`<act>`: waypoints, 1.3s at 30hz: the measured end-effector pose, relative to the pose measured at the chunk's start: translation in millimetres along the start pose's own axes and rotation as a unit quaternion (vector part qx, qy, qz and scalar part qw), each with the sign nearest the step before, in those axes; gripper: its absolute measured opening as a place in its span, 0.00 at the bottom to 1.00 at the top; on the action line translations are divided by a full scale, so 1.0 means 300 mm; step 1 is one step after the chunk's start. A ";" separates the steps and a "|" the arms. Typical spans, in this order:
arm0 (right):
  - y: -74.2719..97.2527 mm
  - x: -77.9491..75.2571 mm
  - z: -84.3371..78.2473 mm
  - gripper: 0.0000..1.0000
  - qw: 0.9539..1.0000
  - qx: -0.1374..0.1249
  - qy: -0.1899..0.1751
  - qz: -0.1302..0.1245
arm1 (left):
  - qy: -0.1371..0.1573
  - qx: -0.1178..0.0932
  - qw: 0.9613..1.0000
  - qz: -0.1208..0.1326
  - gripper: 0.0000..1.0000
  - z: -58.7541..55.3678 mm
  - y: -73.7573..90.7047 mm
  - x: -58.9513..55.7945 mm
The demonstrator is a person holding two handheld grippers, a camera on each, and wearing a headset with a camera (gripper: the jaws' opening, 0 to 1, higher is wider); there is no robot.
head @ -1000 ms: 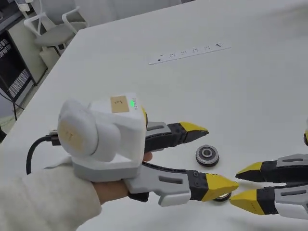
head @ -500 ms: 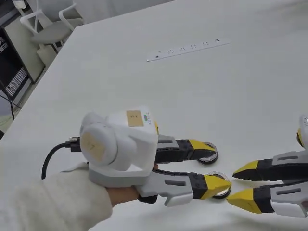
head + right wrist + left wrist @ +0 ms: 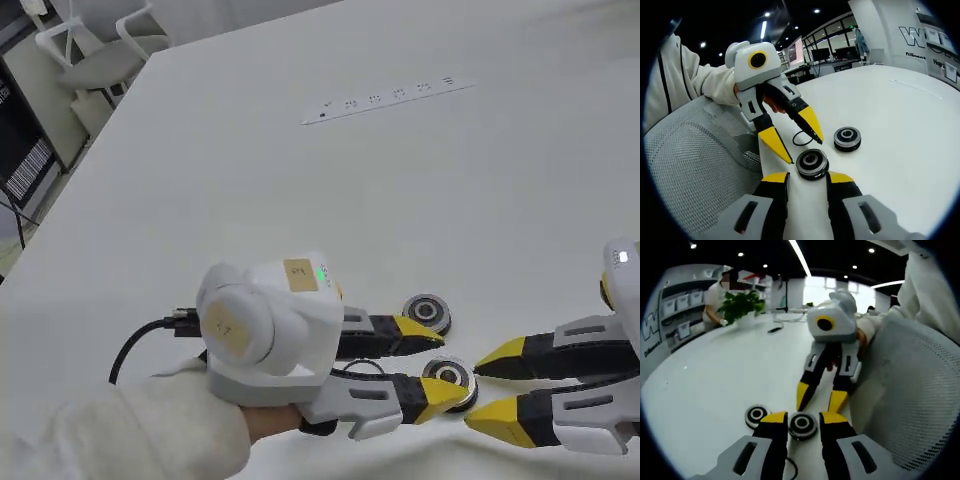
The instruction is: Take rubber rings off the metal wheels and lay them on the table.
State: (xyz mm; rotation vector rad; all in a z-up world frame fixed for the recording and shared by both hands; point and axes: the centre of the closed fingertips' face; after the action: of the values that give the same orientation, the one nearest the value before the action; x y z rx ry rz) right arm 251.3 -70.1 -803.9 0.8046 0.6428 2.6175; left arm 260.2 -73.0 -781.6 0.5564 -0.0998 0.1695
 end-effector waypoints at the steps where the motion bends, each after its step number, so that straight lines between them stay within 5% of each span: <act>1: -0.001 -0.002 0.001 0.26 1.000 0.000 0.001 -0.001 | 0.001 0.001 1.000 0.000 0.25 -0.005 -0.003 0.000; 7: -0.005 -0.004 -0.001 0.24 1.000 0.004 0.015 -0.004 | 0.005 0.016 1.000 0.003 0.21 -0.052 -0.011 -0.002; 24: -0.011 -0.029 -0.010 0.18 0.998 0.015 0.057 -0.026 | -0.019 0.012 1.000 0.005 0.14 -0.043 -0.018 -0.014; 39: -0.011 -0.030 -0.005 0.14 0.998 0.011 0.052 -0.021 | -0.033 0.011 0.999 0.007 0.14 -0.038 -0.015 -0.013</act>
State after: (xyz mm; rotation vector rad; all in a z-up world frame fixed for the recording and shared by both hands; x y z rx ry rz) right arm 258.1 -71.5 -810.8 0.6580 0.7094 2.6330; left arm 257.9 -71.3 -794.1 0.5834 -0.1669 0.1657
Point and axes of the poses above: the centre of the closed fingertips' face, and the gripper's own axes: y roughly backward along the fingers, x roughly to its left, z roughly out of its top, and after that the axes turned 13 degrees about -y, right-handed
